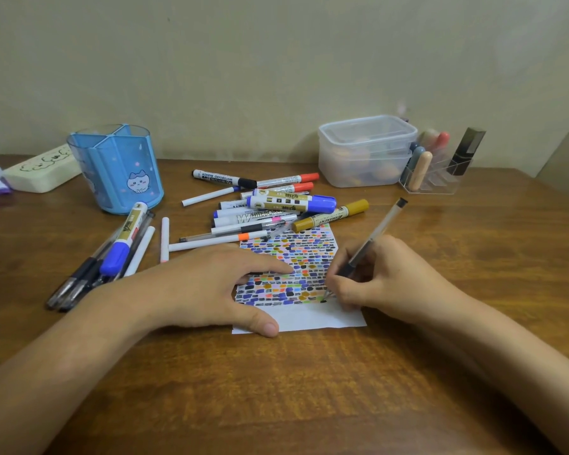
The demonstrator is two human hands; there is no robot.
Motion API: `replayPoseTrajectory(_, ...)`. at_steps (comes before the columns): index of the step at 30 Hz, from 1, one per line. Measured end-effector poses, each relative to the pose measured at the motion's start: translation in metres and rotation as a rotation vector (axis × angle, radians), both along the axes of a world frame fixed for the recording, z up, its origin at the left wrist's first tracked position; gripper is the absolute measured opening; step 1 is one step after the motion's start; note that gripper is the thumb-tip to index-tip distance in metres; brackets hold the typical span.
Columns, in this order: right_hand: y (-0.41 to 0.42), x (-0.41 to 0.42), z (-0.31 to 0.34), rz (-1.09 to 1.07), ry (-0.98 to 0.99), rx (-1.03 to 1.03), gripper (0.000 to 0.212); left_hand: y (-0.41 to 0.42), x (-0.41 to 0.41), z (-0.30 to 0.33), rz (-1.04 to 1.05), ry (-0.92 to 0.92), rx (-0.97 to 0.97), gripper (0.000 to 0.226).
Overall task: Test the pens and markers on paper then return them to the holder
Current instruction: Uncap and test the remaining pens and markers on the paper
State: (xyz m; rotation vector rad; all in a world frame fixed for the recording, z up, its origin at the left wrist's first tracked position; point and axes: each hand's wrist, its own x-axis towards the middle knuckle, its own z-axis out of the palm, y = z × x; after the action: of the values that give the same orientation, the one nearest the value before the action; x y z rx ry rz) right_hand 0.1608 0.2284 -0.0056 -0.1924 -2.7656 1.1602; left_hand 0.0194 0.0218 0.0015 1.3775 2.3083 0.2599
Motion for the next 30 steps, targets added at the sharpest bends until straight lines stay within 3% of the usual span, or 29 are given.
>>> replayPoseTrajectory(30,-0.0028,0.0002,0.0024,0.012,-0.03,-0.032,0.012,-0.0007,-0.0015,-0.0024,-0.007,-0.001,0.015,0.082)
